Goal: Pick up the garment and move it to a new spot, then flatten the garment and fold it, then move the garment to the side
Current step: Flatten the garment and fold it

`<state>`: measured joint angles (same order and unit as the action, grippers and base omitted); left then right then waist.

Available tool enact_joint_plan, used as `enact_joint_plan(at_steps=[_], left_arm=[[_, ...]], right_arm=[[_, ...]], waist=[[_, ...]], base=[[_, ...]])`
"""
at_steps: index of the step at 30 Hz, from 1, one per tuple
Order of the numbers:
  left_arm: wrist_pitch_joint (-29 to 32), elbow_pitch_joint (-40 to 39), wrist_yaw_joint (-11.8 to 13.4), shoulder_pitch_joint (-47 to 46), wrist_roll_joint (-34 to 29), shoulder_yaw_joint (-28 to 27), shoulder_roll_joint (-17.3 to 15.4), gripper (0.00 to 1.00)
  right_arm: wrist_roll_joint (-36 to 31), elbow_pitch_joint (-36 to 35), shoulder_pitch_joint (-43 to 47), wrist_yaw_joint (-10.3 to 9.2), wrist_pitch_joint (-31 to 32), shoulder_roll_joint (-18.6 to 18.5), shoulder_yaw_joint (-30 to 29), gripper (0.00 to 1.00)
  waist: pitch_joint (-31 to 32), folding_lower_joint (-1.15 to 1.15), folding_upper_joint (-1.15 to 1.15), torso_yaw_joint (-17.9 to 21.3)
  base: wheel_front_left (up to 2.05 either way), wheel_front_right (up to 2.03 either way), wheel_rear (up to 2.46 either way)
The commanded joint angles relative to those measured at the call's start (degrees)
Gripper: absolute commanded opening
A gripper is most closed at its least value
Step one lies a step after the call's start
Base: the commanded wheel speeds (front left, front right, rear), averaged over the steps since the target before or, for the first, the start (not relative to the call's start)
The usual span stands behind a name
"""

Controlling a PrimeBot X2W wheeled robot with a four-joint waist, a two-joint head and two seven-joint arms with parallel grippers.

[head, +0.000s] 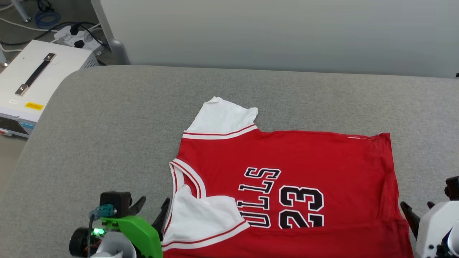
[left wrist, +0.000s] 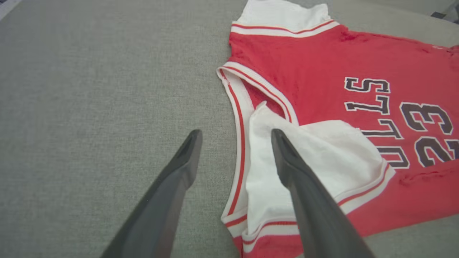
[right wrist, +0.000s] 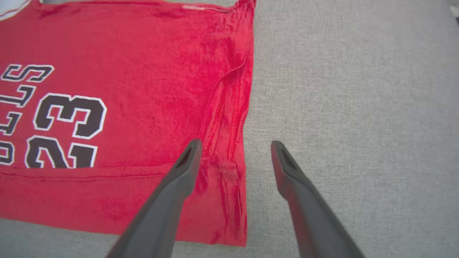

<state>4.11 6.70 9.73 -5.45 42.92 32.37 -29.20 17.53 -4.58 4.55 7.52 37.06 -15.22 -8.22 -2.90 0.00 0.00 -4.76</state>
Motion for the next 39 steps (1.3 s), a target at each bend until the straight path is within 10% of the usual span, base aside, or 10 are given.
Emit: enact_joint_plan(at_steps=[1,10,26,39], left_arm=[[-2.17,-0.45,-0.64,-1.42,-1.23,-0.56,0.4,1.0],[-17.19,-1.99,-1.51,-3.16,-4.91,-3.4,4.13,1.0],[-19.1,-4.94,-8.38,-0.51,-17.02,-15.78,13.49,1.0],[-1.63,7.91,-16.08,-23.49,-21.96,-10.73,4.58,1.0]], right_arm=[[0.97,-0.93,-1.34,-0.03,-2.25,-0.61,0.8,1.0],[1.44,-3.62,-2.79,-0.03,-21.0,-0.21,4.15,1.0],[-2.6,-0.61,-2.44,-0.03,-42.59,7.39,6.55,1.0],[-3.97,-1.63,-8.51,-0.03,-43.5,7.85,10.06,1.0]], waist=[[1.18,0.0,0.0,0.14],[1.6,0.0,0.0,0.48],[-3.88,0.0,0.0,2.72],[-14.93,0.0,0.0,9.69]], base=[[0.0,0.0,0.0],[0.0,0.0,0.0],[0.0,0.0,0.0],[0.0,0.0,0.0]])
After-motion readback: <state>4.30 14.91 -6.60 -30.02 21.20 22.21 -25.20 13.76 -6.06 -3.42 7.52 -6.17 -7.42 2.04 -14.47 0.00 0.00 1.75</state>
